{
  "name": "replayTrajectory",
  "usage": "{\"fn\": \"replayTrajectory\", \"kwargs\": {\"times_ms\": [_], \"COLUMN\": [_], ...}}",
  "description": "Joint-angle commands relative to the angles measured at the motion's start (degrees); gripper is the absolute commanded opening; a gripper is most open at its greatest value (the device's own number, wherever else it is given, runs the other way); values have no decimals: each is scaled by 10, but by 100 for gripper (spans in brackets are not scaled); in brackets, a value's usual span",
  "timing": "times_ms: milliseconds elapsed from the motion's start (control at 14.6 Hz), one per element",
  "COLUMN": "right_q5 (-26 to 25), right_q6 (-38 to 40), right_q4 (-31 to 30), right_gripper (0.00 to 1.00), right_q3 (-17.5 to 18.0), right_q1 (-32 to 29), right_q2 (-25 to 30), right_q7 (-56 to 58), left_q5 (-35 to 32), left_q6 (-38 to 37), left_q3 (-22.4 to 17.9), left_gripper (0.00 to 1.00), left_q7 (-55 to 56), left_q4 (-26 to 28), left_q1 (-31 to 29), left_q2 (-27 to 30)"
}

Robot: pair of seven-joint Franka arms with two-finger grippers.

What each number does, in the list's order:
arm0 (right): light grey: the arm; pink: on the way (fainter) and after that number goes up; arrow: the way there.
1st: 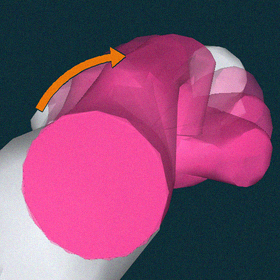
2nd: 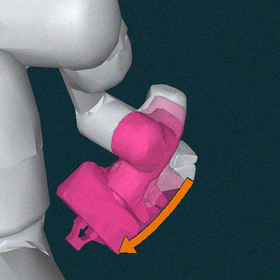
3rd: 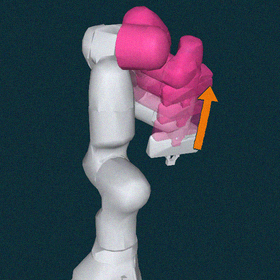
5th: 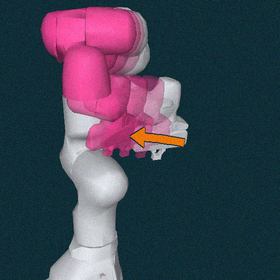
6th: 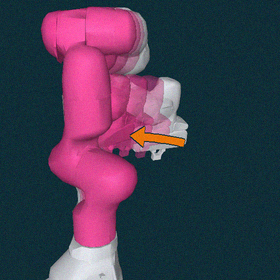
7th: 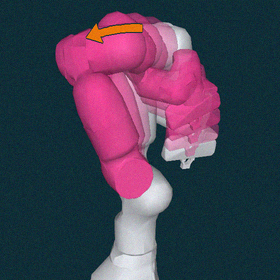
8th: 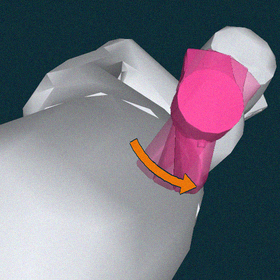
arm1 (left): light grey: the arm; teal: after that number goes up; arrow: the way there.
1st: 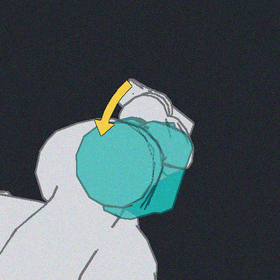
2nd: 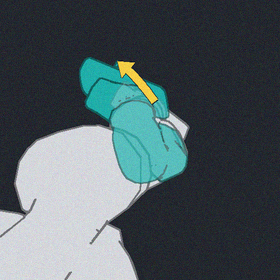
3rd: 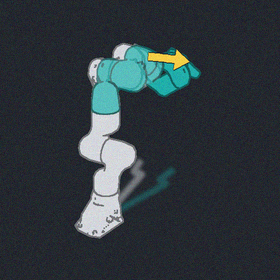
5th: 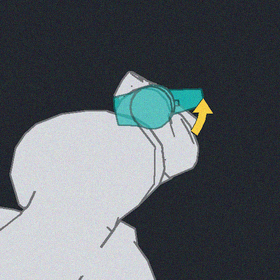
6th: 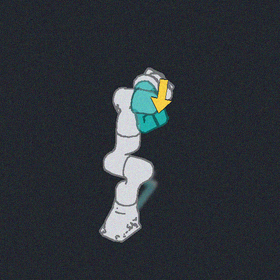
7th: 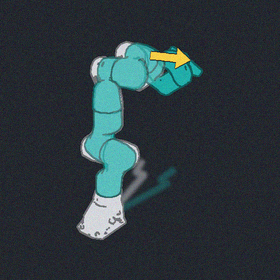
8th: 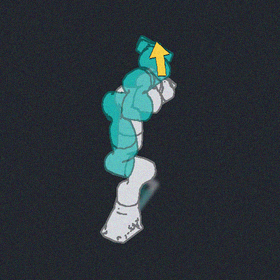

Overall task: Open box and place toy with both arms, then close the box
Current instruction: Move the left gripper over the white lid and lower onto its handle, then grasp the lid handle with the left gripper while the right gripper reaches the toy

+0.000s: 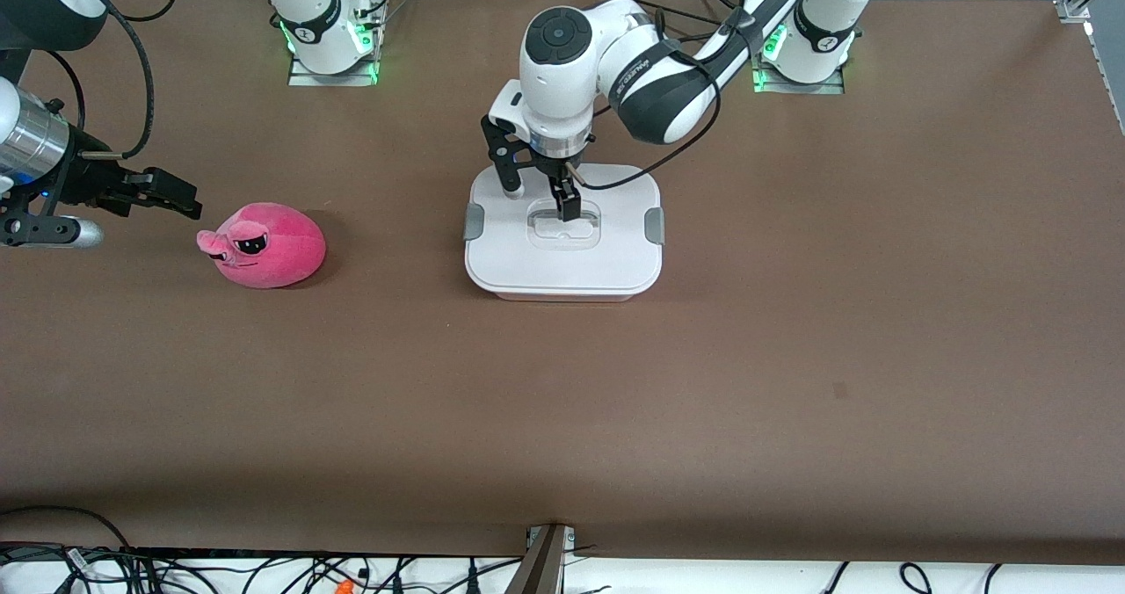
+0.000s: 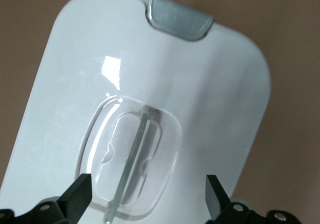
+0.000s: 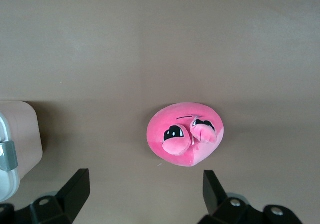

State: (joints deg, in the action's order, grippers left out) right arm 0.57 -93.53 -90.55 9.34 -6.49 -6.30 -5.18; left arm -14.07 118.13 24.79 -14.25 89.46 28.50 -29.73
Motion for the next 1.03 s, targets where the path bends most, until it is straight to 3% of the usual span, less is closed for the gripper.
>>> {"fn": "replayTrajectory", "kwargs": {"times_ms": [0, 275, 481, 687, 756, 962], "right_q5": [-7, -7, -7, -7, -8, -11], "right_q6": [13, 13, 12, 13, 13, 5], "right_q4": [7, 6, 6, 3, 1, -24], "right_gripper": [100, 100, 100, 100, 100, 100], "right_q3": [1, 0, 1, 2, 2, 3], "right_q1": [-1, -1, -1, 0, 0, 7], "right_q2": [2, 1, 2, 2, 2, -3], "right_q7": [8, 10, 6, 6, 6, 2], "left_q5": [-23, -27, -27, -26, -25, -26], "left_q6": [22, 32, 38, 36, 35, 35], "left_q3": [-2, -4, -7, -5, -5, -5], "left_gripper": [100, 99, 60, 7, 0, 0], "left_q7": [-26, -28, -29, -54, -54, -57], "left_q4": [16, 20, 20, 20, 19, 16], "left_q1": [-6, -8, -9, -16, -18, -22], "left_q2": [9, 7, -3, -2, -1, 0]}}
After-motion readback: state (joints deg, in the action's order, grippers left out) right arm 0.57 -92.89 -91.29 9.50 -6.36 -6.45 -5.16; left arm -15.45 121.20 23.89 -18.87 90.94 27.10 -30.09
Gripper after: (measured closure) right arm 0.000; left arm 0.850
